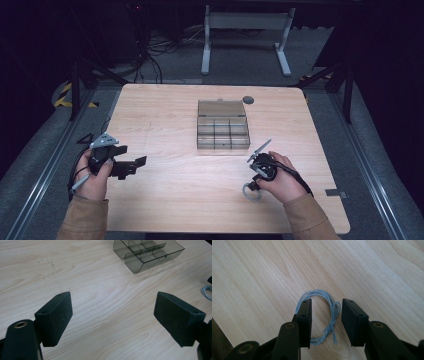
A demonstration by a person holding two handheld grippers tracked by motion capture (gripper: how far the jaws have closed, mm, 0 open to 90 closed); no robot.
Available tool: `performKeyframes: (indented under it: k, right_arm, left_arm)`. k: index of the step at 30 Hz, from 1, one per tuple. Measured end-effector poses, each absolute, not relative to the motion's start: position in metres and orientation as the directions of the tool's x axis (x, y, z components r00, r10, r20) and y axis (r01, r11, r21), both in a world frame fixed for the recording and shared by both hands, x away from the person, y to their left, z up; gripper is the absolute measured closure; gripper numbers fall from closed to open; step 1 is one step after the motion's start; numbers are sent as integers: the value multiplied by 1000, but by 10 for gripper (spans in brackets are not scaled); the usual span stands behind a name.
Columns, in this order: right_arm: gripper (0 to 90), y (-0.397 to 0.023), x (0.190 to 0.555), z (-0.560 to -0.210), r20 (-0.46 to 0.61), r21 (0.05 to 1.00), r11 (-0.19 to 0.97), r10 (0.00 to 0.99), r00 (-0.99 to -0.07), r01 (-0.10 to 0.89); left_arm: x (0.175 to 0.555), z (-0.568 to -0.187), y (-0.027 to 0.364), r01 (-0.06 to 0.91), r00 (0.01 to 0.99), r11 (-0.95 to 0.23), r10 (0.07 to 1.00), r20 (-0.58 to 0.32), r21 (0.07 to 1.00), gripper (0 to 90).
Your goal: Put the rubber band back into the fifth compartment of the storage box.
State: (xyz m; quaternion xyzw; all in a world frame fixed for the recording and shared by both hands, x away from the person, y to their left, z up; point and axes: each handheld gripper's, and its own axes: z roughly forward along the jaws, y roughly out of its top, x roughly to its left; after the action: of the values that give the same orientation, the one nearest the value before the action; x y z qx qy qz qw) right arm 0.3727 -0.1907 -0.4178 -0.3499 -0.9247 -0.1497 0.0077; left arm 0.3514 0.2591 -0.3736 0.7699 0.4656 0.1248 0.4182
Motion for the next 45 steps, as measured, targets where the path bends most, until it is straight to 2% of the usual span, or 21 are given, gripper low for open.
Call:
performKeyframes:
  k: [19,32,45]
  right_arm:
    - [696,-188,372,-423,70,209,723,660,-748,658]
    - [847,-182,370,-428,17,154,748,652,-758,646]
    - [858,-182,368,-422,17,177,742,654,-756,646]
  left_arm:
    - [351,-373,259,612,535,-216,821,-197,761,161]
    - [351,-372,260,611,539,-214,818,-202,762,161]
    - [351,-373,260,610,540,-217,818,-200,762,161]
